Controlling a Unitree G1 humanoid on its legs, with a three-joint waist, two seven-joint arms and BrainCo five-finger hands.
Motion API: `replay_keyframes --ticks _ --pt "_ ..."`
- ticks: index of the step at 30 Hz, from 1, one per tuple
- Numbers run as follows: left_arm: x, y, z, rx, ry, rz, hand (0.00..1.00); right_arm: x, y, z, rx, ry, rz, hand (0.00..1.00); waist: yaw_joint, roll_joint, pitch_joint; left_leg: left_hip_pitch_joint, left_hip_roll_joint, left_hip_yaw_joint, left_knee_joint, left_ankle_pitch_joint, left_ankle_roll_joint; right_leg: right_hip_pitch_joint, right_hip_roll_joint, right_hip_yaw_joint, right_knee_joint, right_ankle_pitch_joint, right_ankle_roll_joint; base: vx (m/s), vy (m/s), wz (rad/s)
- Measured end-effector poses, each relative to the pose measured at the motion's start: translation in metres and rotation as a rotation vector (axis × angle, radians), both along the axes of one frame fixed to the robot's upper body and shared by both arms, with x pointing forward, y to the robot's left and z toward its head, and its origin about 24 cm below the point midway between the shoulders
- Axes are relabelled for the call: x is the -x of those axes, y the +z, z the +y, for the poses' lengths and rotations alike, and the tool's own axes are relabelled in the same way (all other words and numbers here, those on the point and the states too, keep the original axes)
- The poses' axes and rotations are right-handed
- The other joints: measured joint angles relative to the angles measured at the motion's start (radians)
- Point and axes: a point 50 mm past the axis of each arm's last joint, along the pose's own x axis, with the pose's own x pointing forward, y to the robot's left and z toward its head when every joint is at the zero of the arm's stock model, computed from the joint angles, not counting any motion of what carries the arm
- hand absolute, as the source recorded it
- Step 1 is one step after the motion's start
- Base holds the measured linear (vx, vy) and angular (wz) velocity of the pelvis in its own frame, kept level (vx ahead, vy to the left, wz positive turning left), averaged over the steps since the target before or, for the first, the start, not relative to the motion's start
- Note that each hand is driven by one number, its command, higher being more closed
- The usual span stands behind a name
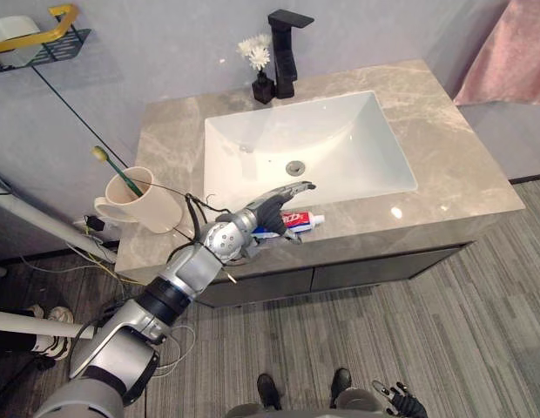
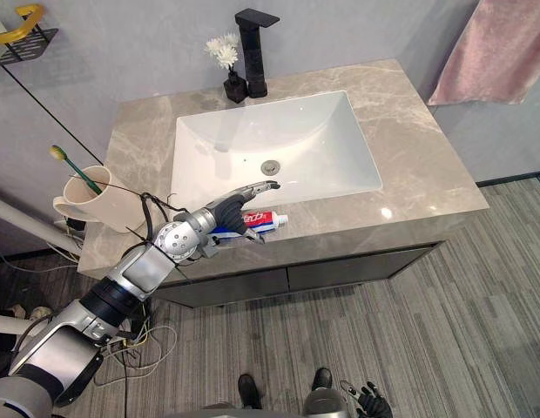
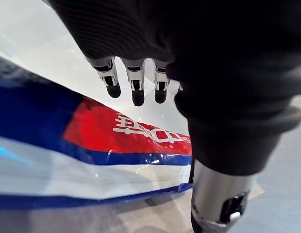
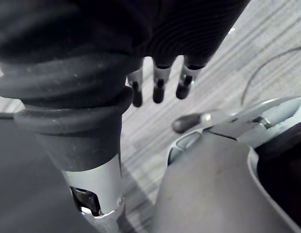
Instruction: Organize washtable
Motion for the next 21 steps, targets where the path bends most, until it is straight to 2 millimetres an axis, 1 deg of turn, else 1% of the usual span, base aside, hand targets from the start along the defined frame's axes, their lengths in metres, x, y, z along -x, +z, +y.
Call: replay_keyframes --ticks 8,9,15,17,19,21 --pt "0.0004 -0.0008 -0.0012 -0.010 -0.001 -0.005 0.00 -0.0001 0.0000 -0.0001 0.000 0.000 0.000 0.00 0.000 0.000 0.002 0.001 0.000 0.000 0.000 0.000 0.000 -0.001 -0.001 0.000 0.006 0.000 0.000 0.00 0.000 0.00" --pt "0.0006 -0.0009 -0.0022 -0.011 -0.003 -0.007 1.00 -0.0003 0.0001 -0.0001 0.000 0.000 -0.001 0.00 0.000 0.000 0.004 0.001 0.001 0.000 0.000 0.000 0.000 -0.003 -0.001 0.001 0.009 0.000 0.000 0.00 0.000 0.00" --pt "-0.0006 0.0003 -0.0009 0.002 0.013 -0.017 1.00 -0.0008 0.0002 -0.0002 0.001 -0.001 -0.002 0.00 -0.003 -0.001 0.008 0.000 0.001 0.001 0.000 0.000 0.000 -0.009 -0.003 0.005 0.018 -0.001 0.001 0.00 0.000 -0.01" --pt "-0.0023 0.0014 0.0012 0.010 0.033 -0.024 1.00 -0.0015 0.0004 -0.0003 0.001 0.000 -0.005 0.00 -0.009 -0.001 0.008 0.000 0.002 0.001 0.000 0.000 0.000 -0.010 -0.002 0.005 0.018 -0.001 0.001 0.00 0.000 0.00" --pt "-0.0044 0.0032 0.0041 0.017 0.053 -0.029 1.00 -0.0031 0.0008 -0.0003 0.002 0.001 -0.010 0.00 -0.023 -0.001 0.008 -0.001 0.002 0.001 0.000 0.000 0.000 -0.011 -0.002 0.006 0.018 -0.001 0.001 0.01 0.001 -0.02" --pt "-0.0061 0.0070 0.0054 0.027 0.065 -0.043 1.00 -0.0038 0.0009 -0.0002 0.001 0.001 -0.011 0.00 -0.023 -0.001 0.008 -0.001 0.002 0.005 0.000 0.000 0.000 -0.012 -0.002 0.008 0.018 -0.001 0.001 0.02 0.003 -0.04"
